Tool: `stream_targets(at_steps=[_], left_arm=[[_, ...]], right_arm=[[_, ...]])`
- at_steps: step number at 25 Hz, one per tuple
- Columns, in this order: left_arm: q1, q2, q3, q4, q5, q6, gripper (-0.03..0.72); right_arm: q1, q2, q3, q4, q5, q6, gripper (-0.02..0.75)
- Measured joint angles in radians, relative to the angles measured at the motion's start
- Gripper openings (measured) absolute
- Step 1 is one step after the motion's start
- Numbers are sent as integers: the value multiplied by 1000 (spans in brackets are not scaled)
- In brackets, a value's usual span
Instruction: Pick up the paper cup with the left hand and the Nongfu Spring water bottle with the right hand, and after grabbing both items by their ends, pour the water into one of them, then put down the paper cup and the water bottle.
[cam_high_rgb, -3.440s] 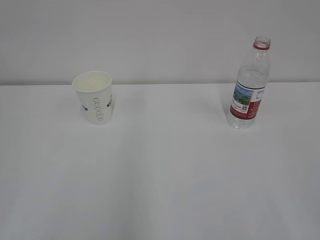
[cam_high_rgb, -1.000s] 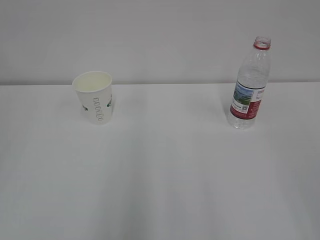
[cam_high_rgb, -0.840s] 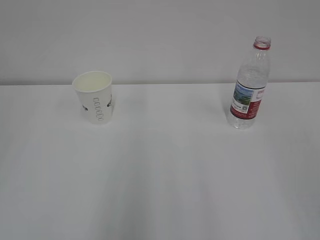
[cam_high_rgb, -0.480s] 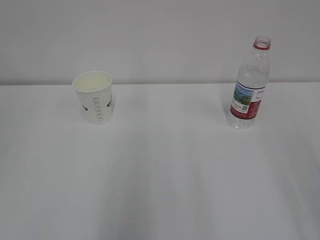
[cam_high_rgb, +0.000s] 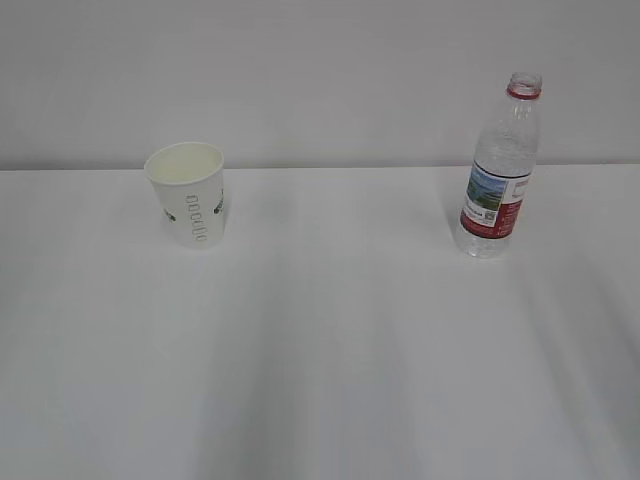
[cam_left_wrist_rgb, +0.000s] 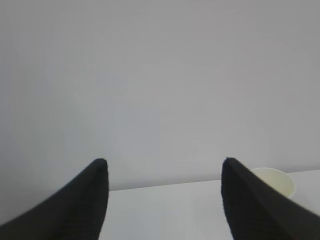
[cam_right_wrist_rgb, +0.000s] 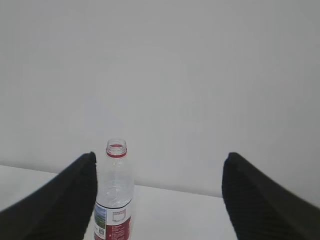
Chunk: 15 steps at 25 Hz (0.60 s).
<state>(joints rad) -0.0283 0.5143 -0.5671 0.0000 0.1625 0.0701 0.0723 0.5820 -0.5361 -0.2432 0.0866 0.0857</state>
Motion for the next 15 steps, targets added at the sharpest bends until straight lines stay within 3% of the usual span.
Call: stream_targets(at_steps=[15], left_arm=[[0,279,0,0,-241,0,516]], right_arm=[[0,267,0,41,-209,8,588]])
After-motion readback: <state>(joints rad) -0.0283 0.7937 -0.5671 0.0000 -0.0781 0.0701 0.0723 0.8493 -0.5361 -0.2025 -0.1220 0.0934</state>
